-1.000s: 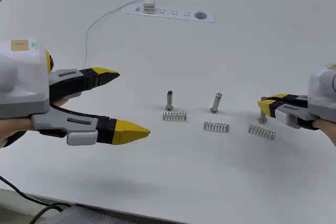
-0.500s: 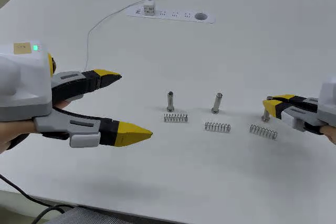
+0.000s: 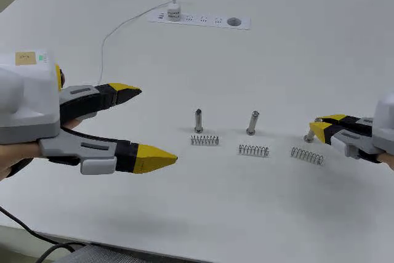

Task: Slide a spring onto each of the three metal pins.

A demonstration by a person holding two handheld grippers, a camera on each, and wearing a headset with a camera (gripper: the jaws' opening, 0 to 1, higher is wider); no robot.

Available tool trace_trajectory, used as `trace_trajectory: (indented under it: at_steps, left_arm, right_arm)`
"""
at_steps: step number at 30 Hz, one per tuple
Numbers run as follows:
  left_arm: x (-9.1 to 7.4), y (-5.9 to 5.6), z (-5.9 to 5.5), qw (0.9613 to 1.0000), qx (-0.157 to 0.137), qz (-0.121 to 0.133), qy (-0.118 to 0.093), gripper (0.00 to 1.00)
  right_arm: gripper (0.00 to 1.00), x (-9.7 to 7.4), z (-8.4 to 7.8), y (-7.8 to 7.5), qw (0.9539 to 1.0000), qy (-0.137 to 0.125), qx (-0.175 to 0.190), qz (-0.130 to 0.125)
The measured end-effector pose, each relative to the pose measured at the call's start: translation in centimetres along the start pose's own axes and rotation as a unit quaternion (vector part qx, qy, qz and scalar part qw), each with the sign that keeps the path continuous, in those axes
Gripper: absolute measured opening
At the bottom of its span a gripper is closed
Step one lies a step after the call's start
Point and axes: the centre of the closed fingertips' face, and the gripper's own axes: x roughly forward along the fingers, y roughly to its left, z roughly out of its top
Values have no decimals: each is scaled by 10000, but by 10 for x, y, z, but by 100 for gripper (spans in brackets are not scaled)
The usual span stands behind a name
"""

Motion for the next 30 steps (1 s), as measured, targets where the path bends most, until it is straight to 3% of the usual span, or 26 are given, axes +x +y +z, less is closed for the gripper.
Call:
trace_trajectory:
  at_steps: [16,23,28,30]
  left_arm:
    - [-2,-3,0,10000,63,-29,35,90]
    - [-2,-4,0,10000,63,-41,35,90]
    - [-2,-4,-4,9999,73,-62,87,90]
    - [-1,-3,-4,10000,33,-62,68,90]
  right_arm:
    - [12,-6,7,-2,9998,-24,173,3]
    - [15,-18,9,-1,9998,-104,195,11]
    - [16,-31,0,2,9996,67,-134,221]
    - [16,-33,-10,7,9982,241,-322,444]
